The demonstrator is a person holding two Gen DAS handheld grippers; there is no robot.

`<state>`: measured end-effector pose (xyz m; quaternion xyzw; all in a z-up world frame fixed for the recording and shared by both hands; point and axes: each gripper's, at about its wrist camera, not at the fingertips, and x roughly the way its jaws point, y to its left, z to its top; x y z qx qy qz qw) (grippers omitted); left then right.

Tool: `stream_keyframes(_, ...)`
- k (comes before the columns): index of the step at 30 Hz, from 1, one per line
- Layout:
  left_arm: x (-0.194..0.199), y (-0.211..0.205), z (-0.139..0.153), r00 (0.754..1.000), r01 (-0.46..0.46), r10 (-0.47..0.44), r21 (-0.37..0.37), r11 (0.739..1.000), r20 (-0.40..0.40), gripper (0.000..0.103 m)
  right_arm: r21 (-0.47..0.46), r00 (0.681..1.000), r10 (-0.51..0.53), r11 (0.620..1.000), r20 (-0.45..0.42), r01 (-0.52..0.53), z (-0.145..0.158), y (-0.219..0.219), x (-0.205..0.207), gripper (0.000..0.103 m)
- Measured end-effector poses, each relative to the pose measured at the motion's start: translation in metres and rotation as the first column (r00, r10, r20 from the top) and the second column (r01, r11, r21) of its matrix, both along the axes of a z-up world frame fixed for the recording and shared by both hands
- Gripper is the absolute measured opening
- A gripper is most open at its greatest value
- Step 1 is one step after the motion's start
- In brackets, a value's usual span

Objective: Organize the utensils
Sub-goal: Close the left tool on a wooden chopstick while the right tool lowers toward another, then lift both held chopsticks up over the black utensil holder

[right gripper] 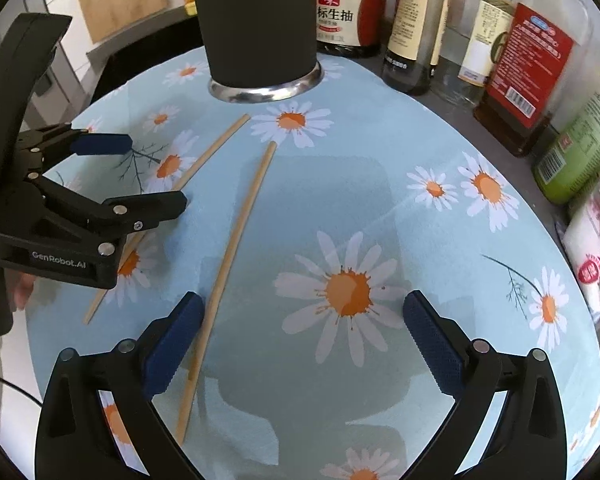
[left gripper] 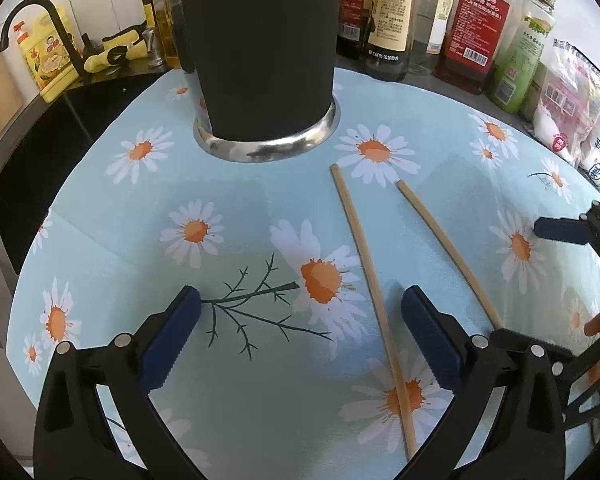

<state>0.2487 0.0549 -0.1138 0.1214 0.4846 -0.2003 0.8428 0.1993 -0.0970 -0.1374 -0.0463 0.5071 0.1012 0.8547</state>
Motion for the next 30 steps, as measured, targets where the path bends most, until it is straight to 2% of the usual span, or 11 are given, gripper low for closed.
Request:
stream_keyframes(8, -0.003, 0.003, 0.000, 0.999, 0.036, -0.036, -0.007, 0.999, 0.007, 0.099, 0.007, 1.000, -0.001, 1.000, 0.029, 0.001, 0.000, -0.002, 0.000, 0.096)
stream_keyframes(11, -0.001, 0.004, 0.002, 0.998, 0.046, -0.045, 0.018, 0.999, -0.042, 0.097, -0.003, 1.000, -0.001, 1.000, 0.011, 0.001, 0.003, -0.004, 0.002, 0.085)
stream_keyframes(13, -0.002, 0.005, 0.003, 0.998, 0.041, -0.040, 0.020, 0.999, -0.048, 0.095, -0.004, 1.000, -0.023, 1.000, 0.006, 0.023, 0.009, -0.010, 0.005, 0.049)
stream_keyframes(14, -0.003, 0.005, 0.003, 0.998, 0.040, -0.039, 0.019, 0.999, -0.047, 0.092, -0.003, 0.999, -0.035, 0.999, -0.004, 0.035, 0.011, -0.015, 0.007, 0.038)
stream_keyframes(15, -0.005, 0.006, 0.004, 0.998, 0.044, -0.043, 0.019, 0.999, -0.045, 0.085, -0.007, 0.999, -0.044, 0.999, -0.010, 0.044, 0.013, -0.018, 0.009, 0.019)
stream_keyframes(16, -0.007, 0.007, 0.006, 0.997, 0.059, -0.058, 0.018, 0.998, -0.044, 0.080, -0.006, 0.999, -0.045, 0.999, -0.015, 0.045, 0.014, -0.022, 0.012, 0.008)
stream_keyframes(18, -0.010, 0.007, 0.011, 0.995, 0.087, -0.086, 0.016, 0.996, -0.049, 0.045, -0.014, 0.998, -0.069, 0.998, -0.004, 0.069, 0.013, -0.028, 0.015, 0.005)
stream_keyframes(19, -0.012, 0.007, 0.013, 0.994, 0.098, -0.097, 0.018, 0.995, -0.057, 0.034, 0.003, 0.997, -0.080, 0.997, -0.004, 0.080, 0.013, -0.031, 0.015, 0.005)
stream_keyframes(20, -0.013, 0.007, 0.014, 0.991, 0.113, -0.112, 0.015, 0.993, -0.067, 0.009, 0.012, 0.996, -0.084, 0.996, -0.002, 0.084, 0.013, -0.032, 0.015, 0.005)
stream_keyframes(21, -0.015, 0.006, 0.014, 0.988, 0.135, -0.133, 0.014, 0.991, -0.078, 0.005, 0.021, 0.996, -0.084, 0.996, 0.001, 0.084, 0.013, -0.033, 0.015, 0.005)
stream_keyframes(30, -0.017, 0.013, 0.019, 0.992, 0.119, -0.116, 0.058, 0.991, -0.049, 0.005, 0.138, 0.992, -0.114, 0.985, 0.046, 0.107, 0.040, -0.055, 0.002, 0.005)
